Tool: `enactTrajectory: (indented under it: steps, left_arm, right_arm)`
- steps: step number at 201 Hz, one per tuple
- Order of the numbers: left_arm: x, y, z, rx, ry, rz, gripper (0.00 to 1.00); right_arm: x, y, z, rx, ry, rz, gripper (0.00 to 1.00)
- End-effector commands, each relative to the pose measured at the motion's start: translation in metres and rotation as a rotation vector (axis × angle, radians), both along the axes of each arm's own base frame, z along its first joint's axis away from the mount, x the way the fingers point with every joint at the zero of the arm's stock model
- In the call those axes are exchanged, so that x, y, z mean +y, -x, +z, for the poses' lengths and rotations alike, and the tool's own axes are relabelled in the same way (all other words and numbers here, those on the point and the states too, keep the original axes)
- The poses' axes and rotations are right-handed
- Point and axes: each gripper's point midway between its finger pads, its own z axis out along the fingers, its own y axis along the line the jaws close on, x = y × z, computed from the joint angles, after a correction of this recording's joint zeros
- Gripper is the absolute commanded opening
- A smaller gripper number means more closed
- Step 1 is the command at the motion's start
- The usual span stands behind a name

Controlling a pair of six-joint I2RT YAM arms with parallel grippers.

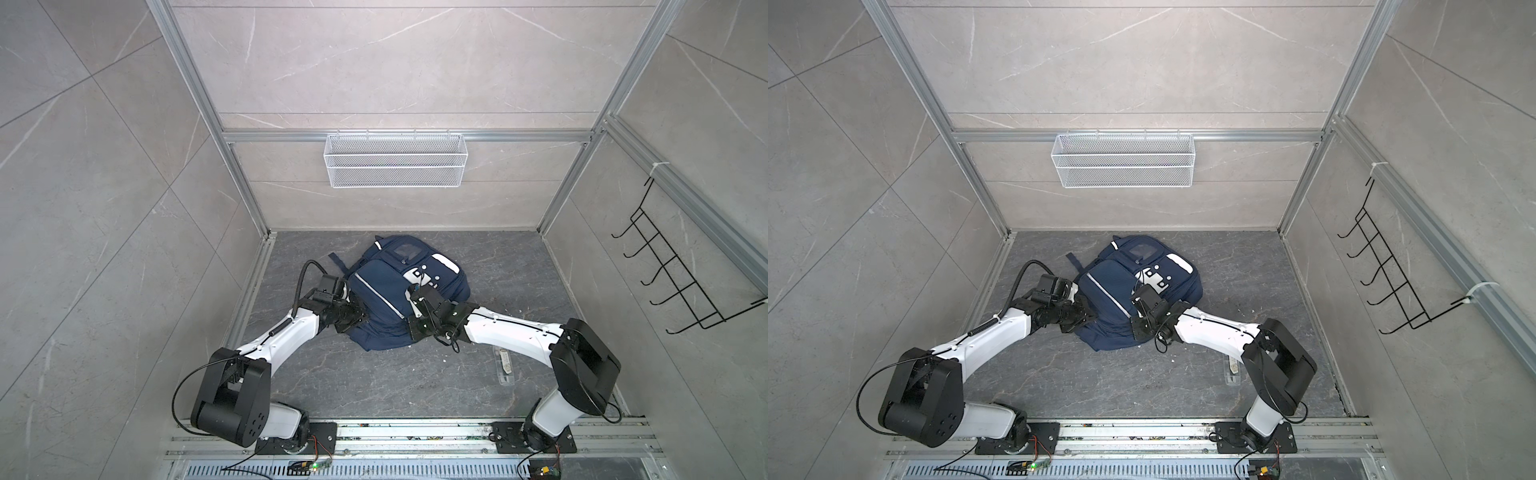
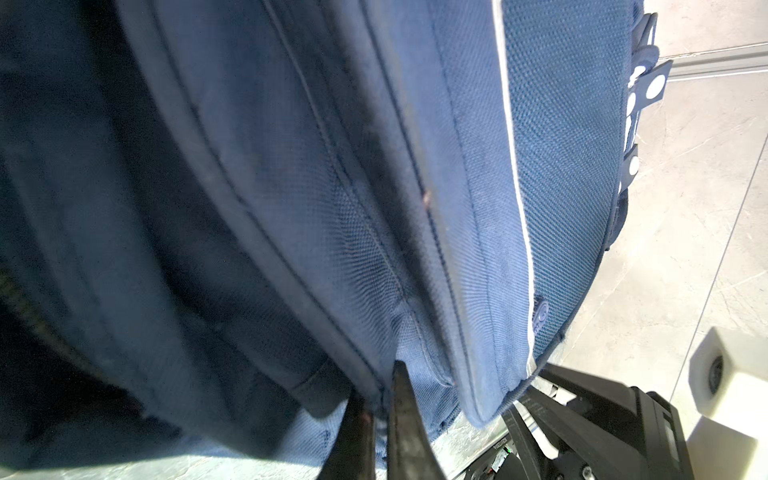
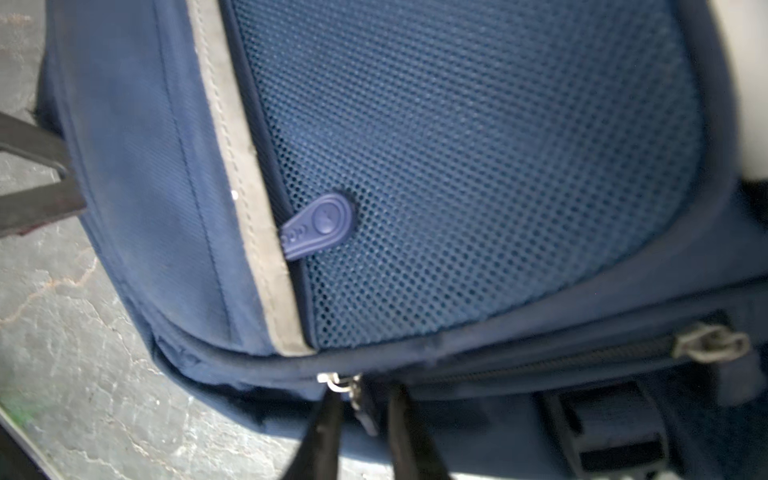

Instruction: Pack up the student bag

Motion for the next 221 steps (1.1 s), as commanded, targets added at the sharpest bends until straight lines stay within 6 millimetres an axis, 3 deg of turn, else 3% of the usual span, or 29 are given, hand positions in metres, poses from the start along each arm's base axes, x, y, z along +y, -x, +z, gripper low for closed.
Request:
enactTrajectory:
  steps: [1,42,102,153,182,213,221]
  left_arm:
    - [-0.007,0.001,0.004,-0.01,0.021,-0.014,0.0]
    - [-0.012,0.0,0.004,-0.011,0.023,-0.016,0.0]
    - [-0.024,-0.001,0.006,-0.017,0.028,-0.023,0.0]
    - [-0.043,0.004,0.005,-0.017,0.023,-0.053,0.0]
    - [-0.048,0.01,0.008,-0.024,0.026,-0.059,0.0]
    - [-0.041,0.019,0.015,-0.045,0.015,-0.065,0.0]
    - [-0.041,0.021,0.021,-0.065,0.017,-0.084,0.06]
  right_arm:
    - [0.0,0.003,0.008,-0.022,0.015,0.0,0.13]
    - [0.009,0.02,0.022,-0.017,0.017,0.043,0.07]
    - [0.057,0.053,0.038,0.025,-0.021,0.173,0.04]
    - [0.098,0.049,0.035,0.025,-0.044,0.206,0.04]
    - [0.093,0.035,0.027,0.003,0.005,0.157,0.01]
    - [0.071,0.027,0.027,0.007,0.013,0.109,0.01]
    - [0.064,0.026,0.029,0.006,0.011,0.098,0.01]
